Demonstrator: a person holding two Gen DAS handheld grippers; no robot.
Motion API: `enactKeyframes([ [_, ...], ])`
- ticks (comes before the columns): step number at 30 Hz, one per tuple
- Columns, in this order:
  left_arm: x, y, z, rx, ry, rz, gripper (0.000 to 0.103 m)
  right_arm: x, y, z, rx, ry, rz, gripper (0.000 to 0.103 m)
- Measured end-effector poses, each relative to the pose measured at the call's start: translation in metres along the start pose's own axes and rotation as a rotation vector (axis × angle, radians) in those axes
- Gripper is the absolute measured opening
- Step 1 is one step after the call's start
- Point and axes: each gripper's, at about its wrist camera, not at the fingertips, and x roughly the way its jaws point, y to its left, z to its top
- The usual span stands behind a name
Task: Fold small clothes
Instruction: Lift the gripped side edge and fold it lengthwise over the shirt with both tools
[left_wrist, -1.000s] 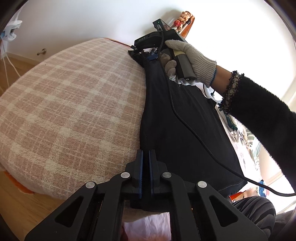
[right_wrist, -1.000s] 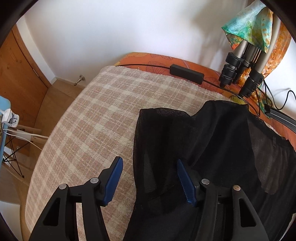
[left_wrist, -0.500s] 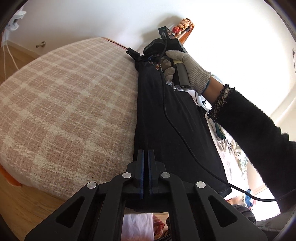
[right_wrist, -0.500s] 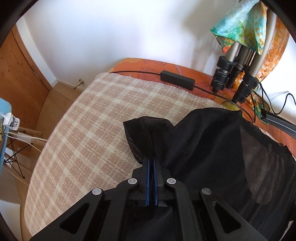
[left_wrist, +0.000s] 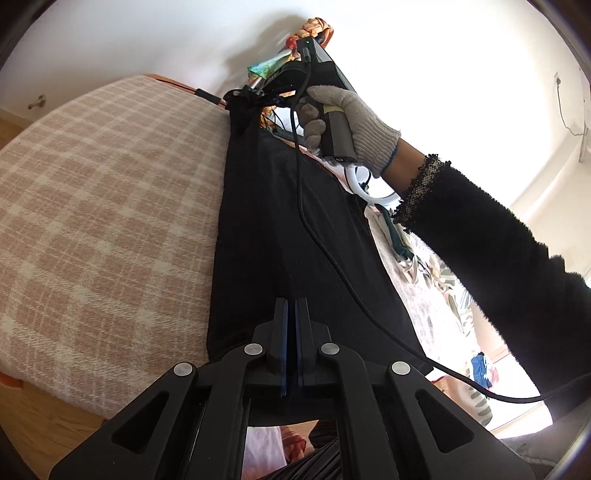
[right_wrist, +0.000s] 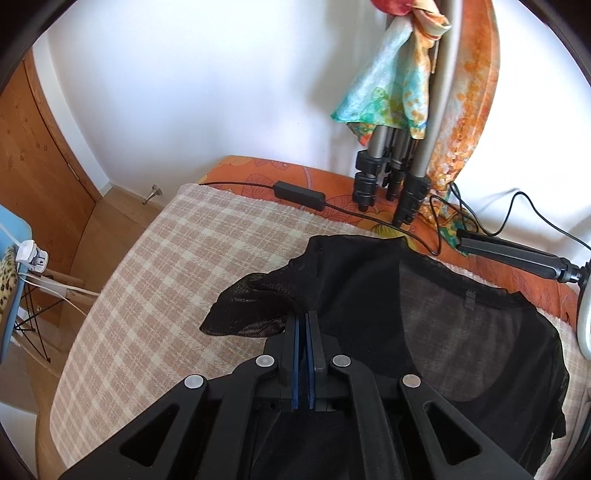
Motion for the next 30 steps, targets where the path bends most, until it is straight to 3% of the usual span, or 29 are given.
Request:
enactKeyframes([
  [11, 0.049, -0.026, -0.005, 0.084, 0.130, -0.091, 0.002, -0.013, -0.074, -0.026, 0.082, 0.002, -0.049, 0.000],
  [18, 0.067, -0.034, -0.014, 0.136, 0.210, -0.106, 0.002, -0.008, -0.103, -0.037, 0.114, 0.013, -0.092, 0.000],
  [25, 0.067, -0.040, -0.019, 0.196, 0.241, -0.092, 0.002, 0.008, -0.118, -0.047, 0.134, 0.056, -0.128, 0.002],
  [27, 0.068, -0.044, -0.017, 0.218, 0.256, -0.079, 0.011, 0.012, -0.122, -0.051, 0.137, 0.084, -0.160, 0.015],
  [28, 0.068, -0.046, -0.016, 0.222, 0.260, -0.079, 0.014, 0.013, -0.125, -0.053, 0.143, 0.092, -0.181, 0.032],
  [29, 0.065, -0.046, -0.015, 0.228, 0.258, -0.085, 0.016, 0.011, -0.129, -0.054, 0.152, 0.093, -0.201, 0.039],
  [30, 0.061, -0.047, -0.014, 0.237, 0.256, -0.084, 0.018, 0.009, -0.133, -0.056, 0.159, 0.087, -0.207, 0.038],
])
